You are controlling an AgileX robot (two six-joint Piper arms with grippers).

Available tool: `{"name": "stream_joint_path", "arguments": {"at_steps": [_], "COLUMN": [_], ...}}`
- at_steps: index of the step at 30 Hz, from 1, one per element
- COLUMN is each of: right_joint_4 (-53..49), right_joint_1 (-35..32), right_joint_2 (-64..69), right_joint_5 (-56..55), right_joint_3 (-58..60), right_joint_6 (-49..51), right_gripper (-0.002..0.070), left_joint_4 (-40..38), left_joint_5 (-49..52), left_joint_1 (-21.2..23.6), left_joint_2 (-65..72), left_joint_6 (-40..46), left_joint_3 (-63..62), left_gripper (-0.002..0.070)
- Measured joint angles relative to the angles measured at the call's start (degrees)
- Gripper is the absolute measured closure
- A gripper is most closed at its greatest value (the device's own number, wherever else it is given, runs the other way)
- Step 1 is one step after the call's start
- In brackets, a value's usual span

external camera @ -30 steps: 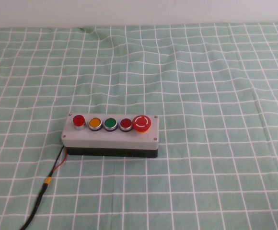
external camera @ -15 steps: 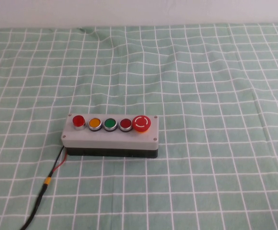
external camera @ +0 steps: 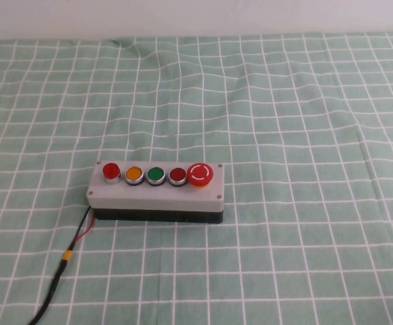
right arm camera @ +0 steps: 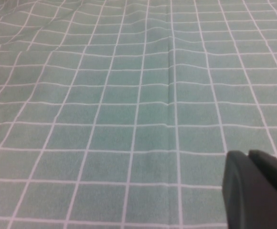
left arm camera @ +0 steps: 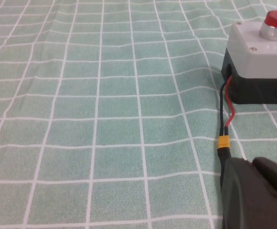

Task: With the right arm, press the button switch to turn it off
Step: 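Press the lit red button on the button box to turn it off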

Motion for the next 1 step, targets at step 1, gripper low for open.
{"name": "stream_joint_path", "arguments": {"at_steps": [1], "right_joint_4": [0.0], "right_joint_1": [0.0], "right_joint_2": [0.0], "right_joint_5": [0.0], "right_joint_3": [0.0], "right_joint_6": [0.0], "right_gripper": [0.0692], "left_joint_4": [0.0], "left_joint_5": [0.0], "left_joint_1": [0.0], "left_joint_2": [0.0], "left_joint_6": [0.0], "left_joint_3": [0.0], "left_gripper": [0.0678]}}
